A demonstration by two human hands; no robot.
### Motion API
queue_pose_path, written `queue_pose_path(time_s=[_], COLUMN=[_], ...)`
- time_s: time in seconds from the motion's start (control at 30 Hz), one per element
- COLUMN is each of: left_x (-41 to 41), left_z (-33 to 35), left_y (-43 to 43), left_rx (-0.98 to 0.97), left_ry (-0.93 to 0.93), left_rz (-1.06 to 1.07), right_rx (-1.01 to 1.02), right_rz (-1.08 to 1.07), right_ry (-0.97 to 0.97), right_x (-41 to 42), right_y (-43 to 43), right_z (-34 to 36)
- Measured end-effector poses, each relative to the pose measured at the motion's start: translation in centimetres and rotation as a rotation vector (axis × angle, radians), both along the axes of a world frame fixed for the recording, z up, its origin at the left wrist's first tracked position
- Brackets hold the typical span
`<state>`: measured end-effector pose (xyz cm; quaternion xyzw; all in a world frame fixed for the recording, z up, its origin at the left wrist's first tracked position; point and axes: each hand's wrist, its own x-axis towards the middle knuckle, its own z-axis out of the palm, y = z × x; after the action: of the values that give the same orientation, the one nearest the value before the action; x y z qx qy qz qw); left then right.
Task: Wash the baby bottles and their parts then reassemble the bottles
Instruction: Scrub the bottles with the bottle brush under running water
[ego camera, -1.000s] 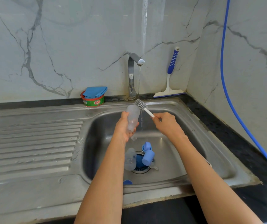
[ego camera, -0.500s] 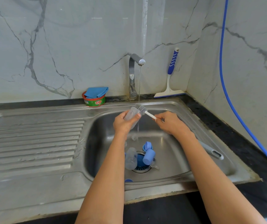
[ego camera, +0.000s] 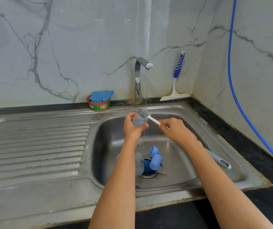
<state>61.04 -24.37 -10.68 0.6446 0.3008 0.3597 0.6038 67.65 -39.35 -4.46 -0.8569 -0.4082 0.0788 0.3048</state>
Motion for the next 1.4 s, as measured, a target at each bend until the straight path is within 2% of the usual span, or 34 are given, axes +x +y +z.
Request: queue_pose_path(time_s=[0.1,0.27,0.5,0.73,0.87,1.0,1.2,1.4], left_x=[0.2,0.0,-0.2,-0.3,-0.6,-1.0,-0.5,-0.7], left_z=[-0.3,0.2,0.1,0.9,0.9,1.0,1.0,1.0], left_y=[0.1,-0.7,0.1,-0.7,-0.5,-0.3,-0.4,0.3], left_rx=[0.013,0.033,0.051,0.100,0.072,0.057,0.180,0.125], left_ry=[0.022,0.031,0.006,-0.004,0.002,-0.001,0.057,-0.018], left_rz=[0.063,-0.027,0.196,0.100,0.139,0.146,0.071,0.197], right_rx=[-0.039,-0.020,-0.019,0.003,0.002,-0.058,-0.050,-0.051], right_rz=[-0.014,-0.066,0.023,-0.083,-0.015,-0.071,-0.095,-0.013], right_ry=[0.000,0.001,0.036,0.000,0.033,0.054,-0.043,0.008], right_x=[0.0,0.0,-0.9,-1.1,-1.2,-0.8,-0.9,-0.6], right_y=[0.2,0.1,0.8,1.2,1.0,0.7,0.8,0.3], right_z=[-0.2,-0.3,0.3,0.2,0.3,0.2,0.2,0.7])
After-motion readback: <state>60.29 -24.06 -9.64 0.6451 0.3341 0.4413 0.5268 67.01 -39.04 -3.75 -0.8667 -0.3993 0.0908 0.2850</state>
